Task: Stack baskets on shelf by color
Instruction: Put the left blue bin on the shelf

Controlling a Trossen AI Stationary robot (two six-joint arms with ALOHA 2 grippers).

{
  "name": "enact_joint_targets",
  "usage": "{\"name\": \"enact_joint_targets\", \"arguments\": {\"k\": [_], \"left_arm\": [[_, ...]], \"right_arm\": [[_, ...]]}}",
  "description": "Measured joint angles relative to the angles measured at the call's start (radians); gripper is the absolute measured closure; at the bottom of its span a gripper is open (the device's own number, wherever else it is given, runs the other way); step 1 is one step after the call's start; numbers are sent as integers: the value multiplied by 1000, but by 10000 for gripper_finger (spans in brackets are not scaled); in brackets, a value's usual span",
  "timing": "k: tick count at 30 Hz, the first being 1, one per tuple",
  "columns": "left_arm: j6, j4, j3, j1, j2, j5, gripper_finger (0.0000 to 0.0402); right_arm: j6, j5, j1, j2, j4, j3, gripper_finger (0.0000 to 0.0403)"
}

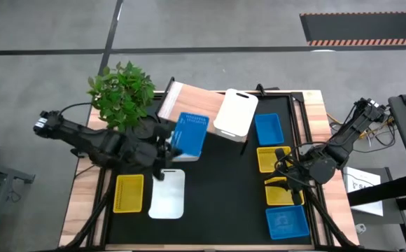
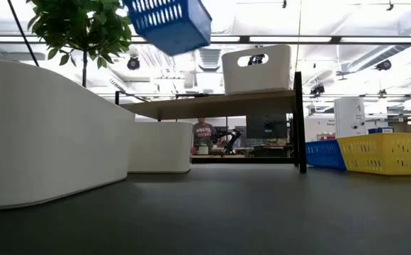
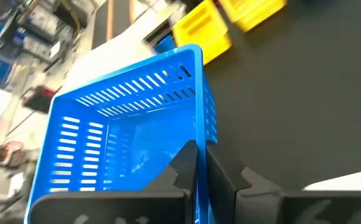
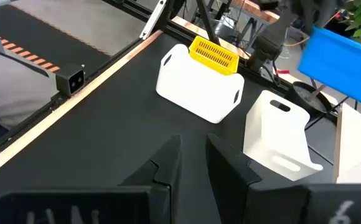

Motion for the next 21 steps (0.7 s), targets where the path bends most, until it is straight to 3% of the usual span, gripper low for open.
{"name": "enact_joint_targets", "arguments": {"k": [9, 21], "left_arm": [[95, 3, -1, 171, 61, 49, 400], [213, 45, -1, 304, 189, 85, 400]], "right_arm": [[0, 0, 0, 0, -2, 0, 337], [-13, 0, 0, 0, -5, 0, 337]]}}
